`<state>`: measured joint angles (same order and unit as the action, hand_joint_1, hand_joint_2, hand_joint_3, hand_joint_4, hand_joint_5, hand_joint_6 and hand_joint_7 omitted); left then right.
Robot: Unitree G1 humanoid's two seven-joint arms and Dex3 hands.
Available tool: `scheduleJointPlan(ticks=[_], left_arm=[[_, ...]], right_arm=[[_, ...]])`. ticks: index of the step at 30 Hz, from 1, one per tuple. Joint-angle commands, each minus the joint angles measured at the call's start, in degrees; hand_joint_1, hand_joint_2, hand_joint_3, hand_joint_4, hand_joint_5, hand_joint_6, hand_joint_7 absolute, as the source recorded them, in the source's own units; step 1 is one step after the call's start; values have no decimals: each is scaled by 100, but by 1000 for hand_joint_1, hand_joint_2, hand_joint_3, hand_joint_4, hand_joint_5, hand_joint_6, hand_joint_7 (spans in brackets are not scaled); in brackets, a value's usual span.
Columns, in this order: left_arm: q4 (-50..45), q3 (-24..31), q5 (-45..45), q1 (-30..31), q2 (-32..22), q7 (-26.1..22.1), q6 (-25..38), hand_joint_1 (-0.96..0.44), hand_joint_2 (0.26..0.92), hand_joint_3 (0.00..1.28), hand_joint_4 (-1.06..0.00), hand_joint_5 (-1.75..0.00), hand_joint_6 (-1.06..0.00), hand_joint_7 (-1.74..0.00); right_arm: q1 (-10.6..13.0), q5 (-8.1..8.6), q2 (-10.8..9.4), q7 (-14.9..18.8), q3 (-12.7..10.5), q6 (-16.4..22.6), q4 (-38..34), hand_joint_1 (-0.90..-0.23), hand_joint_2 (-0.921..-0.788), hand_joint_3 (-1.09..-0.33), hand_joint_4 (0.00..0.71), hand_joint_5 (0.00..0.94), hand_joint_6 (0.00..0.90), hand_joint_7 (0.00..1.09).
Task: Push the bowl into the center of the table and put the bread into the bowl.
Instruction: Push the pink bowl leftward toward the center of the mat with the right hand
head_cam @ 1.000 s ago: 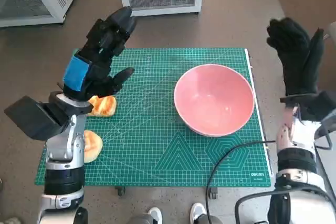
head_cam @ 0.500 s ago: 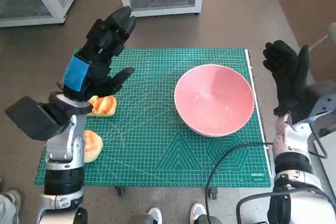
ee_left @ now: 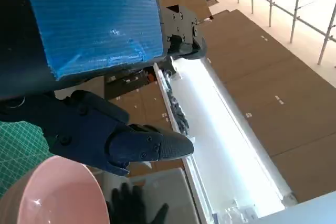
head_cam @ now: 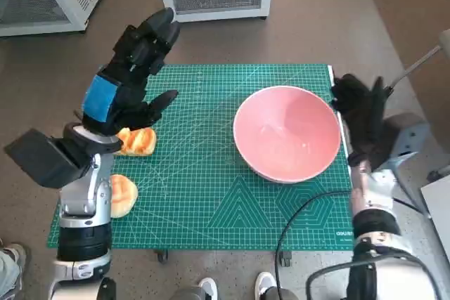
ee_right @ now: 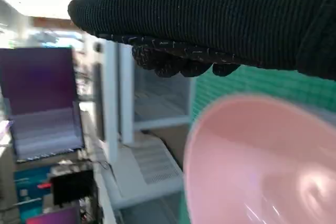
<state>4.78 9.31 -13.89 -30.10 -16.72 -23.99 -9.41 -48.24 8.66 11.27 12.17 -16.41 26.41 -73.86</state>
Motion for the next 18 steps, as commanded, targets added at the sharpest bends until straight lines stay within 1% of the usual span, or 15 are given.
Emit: scheduleJointPlan(ticks=[1,11,18], left_arm=[[-105,37,-67,77,-78,-30,35,-646,921,344,-208,-1,-84,-423],[-116,26,-84,126,-90,-51,19,-645,921,343,-209,-1,-86,-420],[-117,48,-85,160,-114,-66,-9,-647,921,342,-209,-1,-88,-418]], right_arm=[[127,-33,-197,-66,-3,-182,-64,-589,-921,-748,148,1,138,183],[12,92,-555,53,-112,-255,-30,-589,-921,-762,149,1,149,176],[-84,122,-709,143,-170,-320,-12,-570,-921,-781,140,0,150,171]])
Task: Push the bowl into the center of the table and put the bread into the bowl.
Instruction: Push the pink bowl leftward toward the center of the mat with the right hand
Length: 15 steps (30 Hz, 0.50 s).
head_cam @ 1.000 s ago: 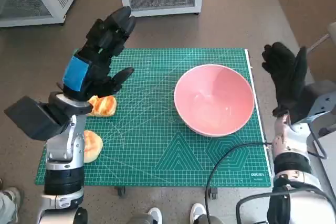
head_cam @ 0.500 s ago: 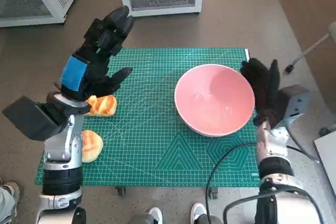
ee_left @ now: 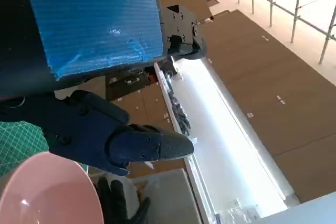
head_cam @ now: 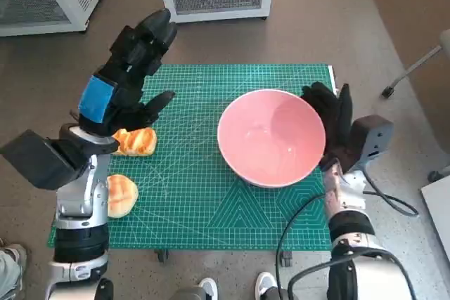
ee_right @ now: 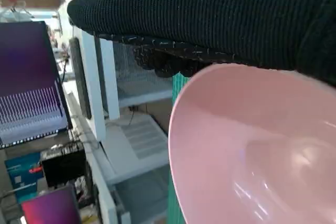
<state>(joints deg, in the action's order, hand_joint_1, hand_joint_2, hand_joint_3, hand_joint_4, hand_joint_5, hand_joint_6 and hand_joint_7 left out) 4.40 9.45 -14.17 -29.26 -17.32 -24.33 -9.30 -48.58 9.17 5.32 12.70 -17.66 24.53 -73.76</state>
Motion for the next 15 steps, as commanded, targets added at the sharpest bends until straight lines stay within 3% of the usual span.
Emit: scheduleJointPlan(ticks=[1,9,15], left_arm=[[-82,38,-60,82,-59,-33,-22,-647,921,341,-210,-1,-89,-417],[-121,61,-89,115,-82,-32,6,-642,921,338,-211,-2,-91,-411],[-146,70,-61,147,-93,-7,-15,-637,921,338,-211,-1,-93,-405]], right_arm=[[-62,78,-136,108,-53,-134,-18,-566,-921,-785,138,0,150,170],[-203,126,-276,126,-129,-257,-39,-553,-921,-801,133,0,153,166],[-346,166,-421,55,-185,-387,-56,-562,-921,-763,132,0,171,173]])
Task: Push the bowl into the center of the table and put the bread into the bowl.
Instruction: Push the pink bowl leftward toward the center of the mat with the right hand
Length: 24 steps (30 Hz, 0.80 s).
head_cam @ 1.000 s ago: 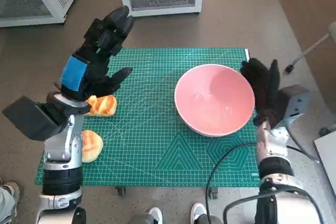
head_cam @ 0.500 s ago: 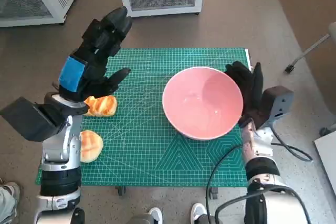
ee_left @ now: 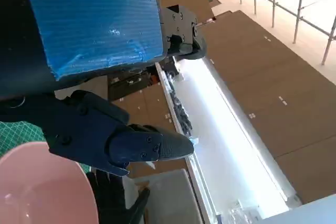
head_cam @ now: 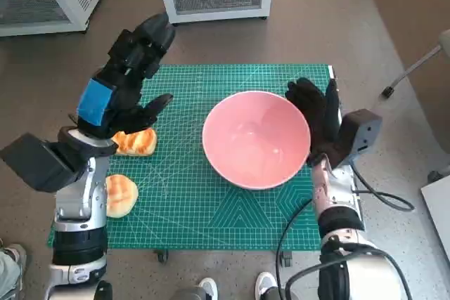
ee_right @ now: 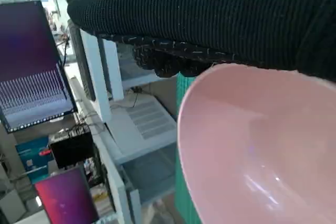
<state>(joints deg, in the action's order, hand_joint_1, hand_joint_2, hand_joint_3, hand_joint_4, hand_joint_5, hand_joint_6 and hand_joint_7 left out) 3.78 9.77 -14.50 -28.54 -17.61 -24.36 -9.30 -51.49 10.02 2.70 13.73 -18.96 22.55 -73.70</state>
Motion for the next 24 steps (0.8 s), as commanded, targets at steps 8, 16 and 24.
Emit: scheduleJointPlan(ticks=[8,16,24], left_arm=[[-161,60,-21,138,-79,29,20,-645,921,341,-212,-1,-99,-395],[-203,96,-62,184,-82,45,81,-649,921,338,-213,-2,-106,-387],[-293,103,-58,225,-66,89,150,-649,921,337,-214,-2,-113,-378]], right_arm=[[-184,48,-332,-132,-45,-272,-68,-582,-921,-742,132,1,177,175],[-264,-5,-467,-212,-3,-349,-85,-583,-921,-741,134,2,177,175],[-359,-60,-584,-246,54,-400,-82,-585,-921,-738,137,2,180,177]])
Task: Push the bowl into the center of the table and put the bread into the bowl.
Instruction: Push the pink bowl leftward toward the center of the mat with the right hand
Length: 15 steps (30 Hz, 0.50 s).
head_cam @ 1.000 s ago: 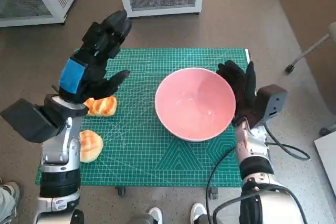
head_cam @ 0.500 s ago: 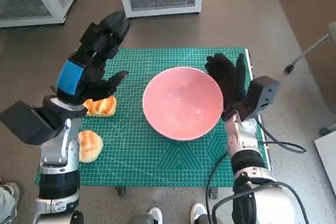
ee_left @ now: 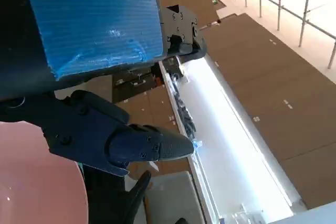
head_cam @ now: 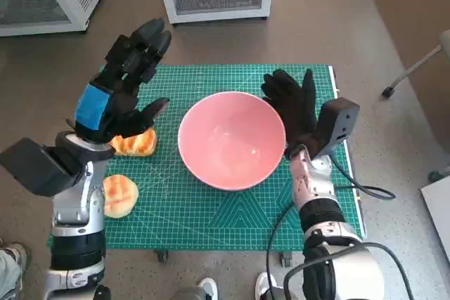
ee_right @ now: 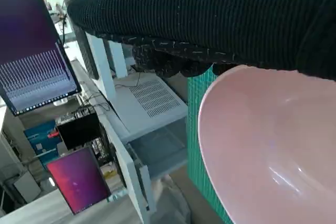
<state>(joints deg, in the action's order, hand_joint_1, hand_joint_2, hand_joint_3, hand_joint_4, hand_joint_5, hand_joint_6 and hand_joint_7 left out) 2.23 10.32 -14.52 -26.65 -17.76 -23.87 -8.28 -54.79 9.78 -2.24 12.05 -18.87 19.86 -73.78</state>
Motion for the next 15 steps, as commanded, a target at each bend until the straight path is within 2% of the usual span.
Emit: scheduleJointPlan(ticks=[1,15], left_arm=[[-153,47,-53,42,-51,45,54,-649,921,337,-214,-2,-113,-378],[-203,67,-35,72,-67,49,54,-645,921,336,-214,-1,-121,-365]], right_arm=[[-39,-39,-96,-73,51,-137,-71,-584,-921,-738,136,2,181,177],[-31,-62,62,93,95,-102,-35,-568,-921,-741,125,0,182,178]])
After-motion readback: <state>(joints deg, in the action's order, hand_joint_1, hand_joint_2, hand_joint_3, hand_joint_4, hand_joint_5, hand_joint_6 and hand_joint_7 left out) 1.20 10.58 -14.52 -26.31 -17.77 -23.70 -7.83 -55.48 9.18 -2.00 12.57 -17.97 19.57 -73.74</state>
